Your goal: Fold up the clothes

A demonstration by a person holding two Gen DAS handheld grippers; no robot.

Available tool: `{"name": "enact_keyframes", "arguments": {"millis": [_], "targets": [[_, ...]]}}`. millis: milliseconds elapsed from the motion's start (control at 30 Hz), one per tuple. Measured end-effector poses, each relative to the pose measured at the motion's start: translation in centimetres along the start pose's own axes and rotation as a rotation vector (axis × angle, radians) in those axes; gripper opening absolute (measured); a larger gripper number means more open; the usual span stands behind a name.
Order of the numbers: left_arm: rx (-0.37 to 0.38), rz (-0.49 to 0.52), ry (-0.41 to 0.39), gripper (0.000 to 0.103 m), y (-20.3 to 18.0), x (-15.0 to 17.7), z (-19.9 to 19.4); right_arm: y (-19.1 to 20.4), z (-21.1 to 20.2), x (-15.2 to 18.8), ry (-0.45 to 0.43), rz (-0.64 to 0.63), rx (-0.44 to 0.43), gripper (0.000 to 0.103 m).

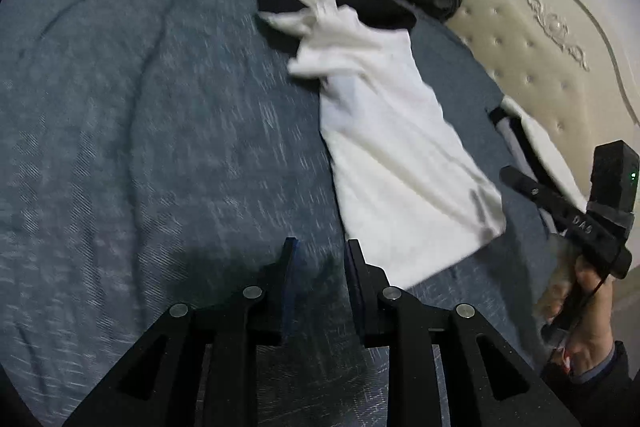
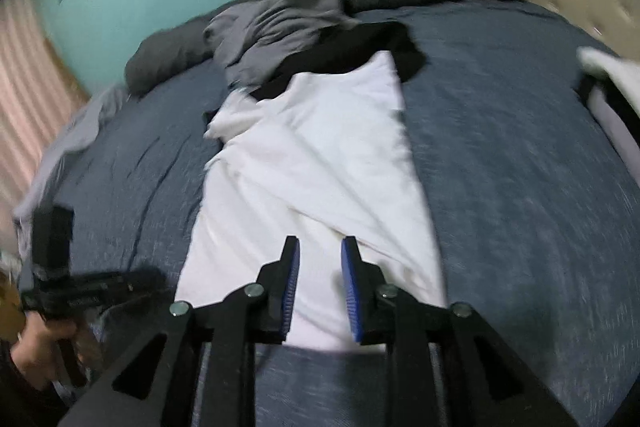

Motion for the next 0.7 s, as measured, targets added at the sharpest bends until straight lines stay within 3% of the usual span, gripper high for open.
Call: {"name": "enact_keyframes", "arguments": {"millis": [67, 133, 200, 400, 567, 700], "targets": [[-0.005, -0.002, -0.010, 0.032, 0.4, -0.8, -0.8, 1.1, 0.8, -1.2, 0.005, -0.031, -0.014, 0.025], [-0.009, -0.008, -0.020, 0.033, 1.1, -1.5, -1.4, 2.4, 2.3, -2.6, 0.020, -0.065, -0.035, 0.039], [-0.013, -0.017, -0.018, 0.034, 2.0, -1.7, -1.8, 3.7, 3.9, -3.9, 0.038, -0.098, -0.059, 0.041], [0.000, -0.065, -0.024, 0.034, 3.8, -2.7, -2.5, 7.3, 8.5, -7.6, 0.089, -0.228, -0.097, 0.041], [0.009, -0.070, -0.034, 0.034, 4.0, -2.9, -3.0, 8.6, 11.8, -8.3, 0.153, -0.317, -0.092, 0.041], [0.010, -0.082, -0.048, 0.034, 4.5, -3.3, -3.5, 8.8, 13.4, -8.2, 0.179, -0.351, -0.079, 0.022]]}}
Point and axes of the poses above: each gripper's, at about its wrist camera, not at the fingertips, and z roughly the way its jaws point, y to its left, x to its underside, the point moved 8 cm from there along z, roughly the way its jaws point, and after that the axes turned 13 degrees about -z, right-handed, at the moved point
